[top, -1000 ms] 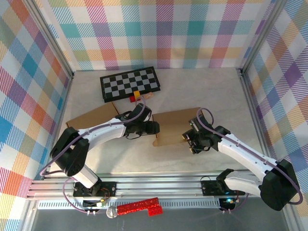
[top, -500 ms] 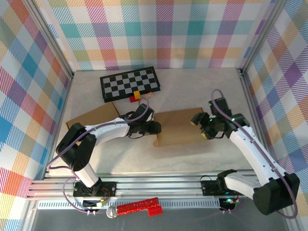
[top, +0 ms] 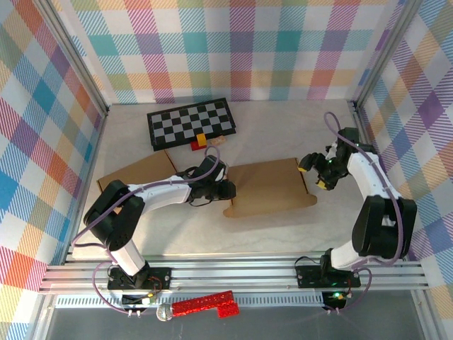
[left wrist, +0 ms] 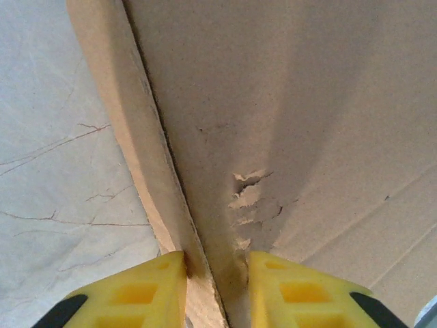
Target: Fold the paper box
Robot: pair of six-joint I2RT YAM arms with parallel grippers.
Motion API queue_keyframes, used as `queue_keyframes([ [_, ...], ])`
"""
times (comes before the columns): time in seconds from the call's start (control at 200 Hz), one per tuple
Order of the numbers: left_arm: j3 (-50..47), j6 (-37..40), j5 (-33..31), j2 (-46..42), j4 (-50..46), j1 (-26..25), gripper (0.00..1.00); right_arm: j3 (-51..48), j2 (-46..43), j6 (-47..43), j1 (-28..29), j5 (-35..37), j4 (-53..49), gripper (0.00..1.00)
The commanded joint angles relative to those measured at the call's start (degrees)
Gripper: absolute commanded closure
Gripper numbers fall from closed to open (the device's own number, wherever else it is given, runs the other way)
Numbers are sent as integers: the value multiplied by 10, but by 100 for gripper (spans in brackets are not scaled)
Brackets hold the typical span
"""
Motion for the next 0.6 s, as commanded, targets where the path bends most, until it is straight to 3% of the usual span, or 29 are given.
queue_keyframes([
  [0.0, -19, 1, -4, 6, -8, 4, 78, 39, 44, -83, -14, -35, 5, 20],
  [0.295, -53, 4, -8, -19, -3, 16, 95, 78, 142, -154, -16, -78, -25, 13],
  [0.595, -108, 0, 81, -38, 63, 81, 100, 44, 115, -153, -3, -149, 4, 2],
])
